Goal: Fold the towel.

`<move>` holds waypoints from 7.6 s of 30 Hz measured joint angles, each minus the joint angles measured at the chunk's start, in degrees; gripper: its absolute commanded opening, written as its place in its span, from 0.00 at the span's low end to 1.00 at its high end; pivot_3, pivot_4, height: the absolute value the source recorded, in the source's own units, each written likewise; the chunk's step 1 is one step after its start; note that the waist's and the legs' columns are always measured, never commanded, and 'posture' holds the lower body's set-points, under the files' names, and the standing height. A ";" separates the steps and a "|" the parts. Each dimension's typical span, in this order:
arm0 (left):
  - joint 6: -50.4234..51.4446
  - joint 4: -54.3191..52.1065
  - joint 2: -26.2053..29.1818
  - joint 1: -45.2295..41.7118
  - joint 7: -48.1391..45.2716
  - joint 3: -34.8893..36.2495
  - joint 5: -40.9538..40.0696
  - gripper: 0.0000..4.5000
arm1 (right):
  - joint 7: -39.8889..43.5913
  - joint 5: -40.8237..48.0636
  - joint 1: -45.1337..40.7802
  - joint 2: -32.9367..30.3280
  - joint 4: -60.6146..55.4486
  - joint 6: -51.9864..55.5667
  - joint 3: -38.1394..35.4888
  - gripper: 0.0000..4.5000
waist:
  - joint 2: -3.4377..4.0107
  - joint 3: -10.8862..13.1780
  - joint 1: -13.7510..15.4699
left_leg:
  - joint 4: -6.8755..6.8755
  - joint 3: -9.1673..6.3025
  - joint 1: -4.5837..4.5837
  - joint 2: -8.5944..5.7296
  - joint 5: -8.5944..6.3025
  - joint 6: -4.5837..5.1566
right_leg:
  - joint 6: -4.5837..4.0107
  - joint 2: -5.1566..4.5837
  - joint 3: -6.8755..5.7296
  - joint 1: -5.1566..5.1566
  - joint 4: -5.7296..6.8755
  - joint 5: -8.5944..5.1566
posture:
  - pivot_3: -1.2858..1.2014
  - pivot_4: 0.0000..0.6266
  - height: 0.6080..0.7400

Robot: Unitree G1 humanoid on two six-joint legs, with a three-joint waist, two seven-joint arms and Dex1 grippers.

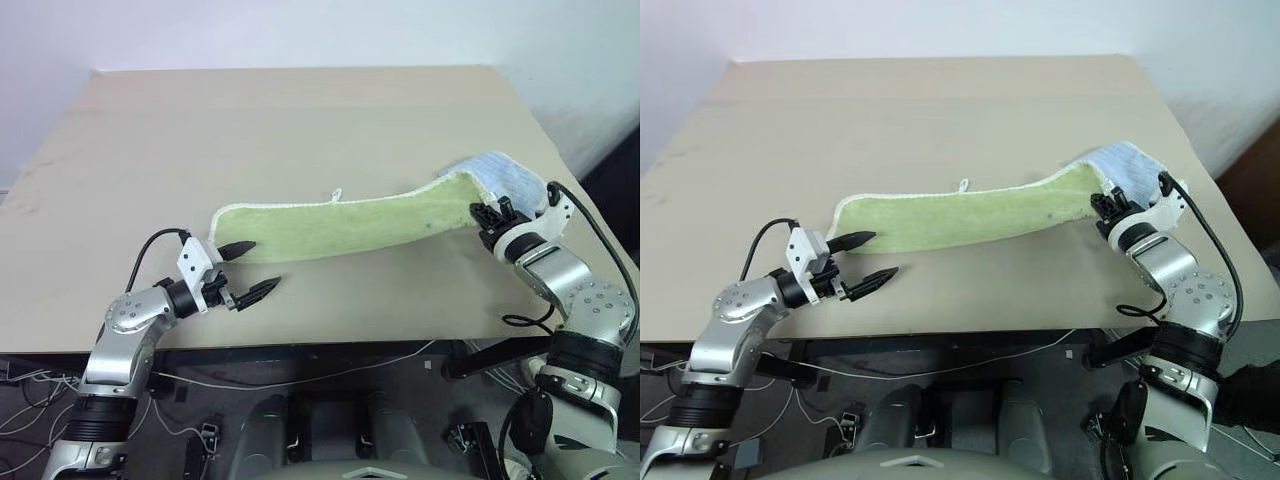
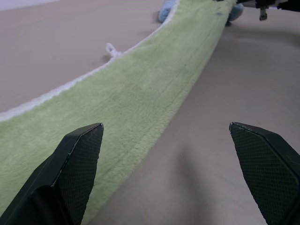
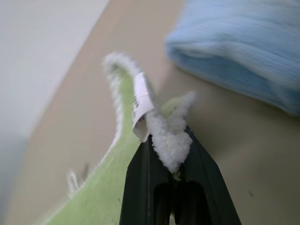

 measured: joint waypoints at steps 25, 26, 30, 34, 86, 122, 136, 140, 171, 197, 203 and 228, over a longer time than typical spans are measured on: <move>0.32 -3.31 -1.49 3.95 3.50 -0.17 -0.03 1.00 | 24.26 -38.08 -2.66 5.30 -7.72 -7.75 39.85 0.31 | -0.03 0.00 0.16 | 0.01 0.00 -0.09 0.00 -0.01 -0.02 | -0.01 -0.06 -0.02 -0.10 -0.01 0.00 | 0.52 0.24 1.00; 0.41 -3.79 -1.60 4.36 3.86 -0.15 -0.11 1.00 | 24.83 -38.06 -2.62 5.42 -7.76 -7.71 39.42 0.37 | -0.03 0.00 0.17 | 0.01 0.00 -0.09 0.00 -0.01 -0.02 | -0.01 -0.06 -0.02 -0.10 -0.01 0.00 | 0.52 0.24 1.00; 1.67 -5.82 -2.54 6.08 5.28 -0.10 -0.46 1.00 | 27.26 -37.14 -1.07 5.09 -11.25 -7.67 36.52 0.60 | -0.03 0.01 0.25 | 0.01 -0.01 -0.11 0.01 -0.02 -0.03 | -0.01 -0.10 -0.02 -0.12 -0.02 0.00 | 0.52 0.24 1.00; 3.62 -8.94 -4.00 9.07 6.80 0.41 -2.87 1.00 | 31.49 -33.98 1.56 2.73 -18.73 -7.60 32.61 0.60 | -0.03 0.01 0.25 | -0.01 -0.02 -0.12 0.02 -0.03 -0.03 | -0.01 -0.12 -0.01 -0.13 -0.05 -0.01 | 0.52 0.24 1.00; 31.66 -12.13 -27.26 0.05 66.11 19.54 -45.26 1.00 | 44.71 -45.54 -11.33 8.72 7.19 -31.14 27.61 0.00 | -0.01 -0.06 0.79 | 0.05 -0.20 0.10 -0.05 0.01 -0.06 | -0.03 -0.06 -0.19 0.23 -0.04 0.00 | 0.52 0.24 1.00; 31.34 -2.79 -8.63 -9.92 57.73 30.74 -47.49 0.01 | 38.98 -44.41 -7.16 9.53 2.28 -29.32 26.51 0.00 | -0.12 0.07 0.39 | -0.10 -0.18 -0.08 -0.03 0.14 -0.44 | -0.03 -0.02 -0.21 0.02 -0.12 0.00 | 0.52 0.24 1.00; 33.70 -10.97 -13.33 -22.09 41.45 0.90 -33.81 0.01 | 37.41 -44.49 -6.30 10.09 2.09 -29.48 26.43 0.00 | -0.14 0.10 0.21 | -0.15 -0.11 -0.10 -0.05 0.25 -0.47 | 0.01 0.09 -0.20 0.09 -0.33 0.02 | 0.52 0.24 1.00; 34.32 -8.17 -14.62 -24.34 39.68 -7.75 -25.28 0.01 | 36.61 -44.49 -5.32 10.18 0.55 -29.47 26.46 0.00 | -0.14 0.10 0.22 | -0.15 -0.11 -0.09 -0.04 0.25 -0.46 | 0.03 0.11 -0.20 0.09 -0.34 0.02 | 0.52 0.24 1.00; 28.32 -1.22 -14.51 -17.67 33.76 1.47 -8.39 0.40 | 37.19 -44.57 -7.39 12.00 -0.10 -28.59 29.20 0.00 | -0.13 0.12 0.23 | -0.14 -0.14 -0.12 -0.01 0.24 -0.42 | 0.04 0.11 -0.21 0.08 -0.36 0.03 | 0.52 0.24 1.00; 40.53 3.59 -16.39 -18.94 37.08 21.55 -24.29 0.28 | 41.61 -50.38 -7.14 9.93 6.23 -33.79 30.05 0.00 | -0.12 0.07 0.03 | -0.12 -0.16 -0.02 0.01 0.23 -0.43 | 0.06 -0.05 -0.20 0.15 -0.27 0.03 | 0.52 0.24 1.00; 52.27 6.74 -15.04 -19.17 41.31 25.47 -32.76 0.74 | 41.63 -49.90 -6.58 8.70 4.53 -33.59 28.93 0.00 | -0.14 0.08 0.14 | -0.09 -0.16 -0.01 -0.04 0.25 -0.44 | 0.07 0.04 -0.21 0.16 -0.23 0.02 | 0.52 0.24 1.00; 66.67 5.40 -24.09 -20.22 47.78 22.52 -40.22 0.86 | 39.44 -50.10 -4.18 8.74 2.25 -33.59 29.06 0.00 | -0.17 0.09 0.51 | -0.07 -0.21 0.02 -0.14 0.26 -0.47 | 0.08 -0.06 -0.21 0.23 -0.22 0.02 | 0.52 0.24 1.00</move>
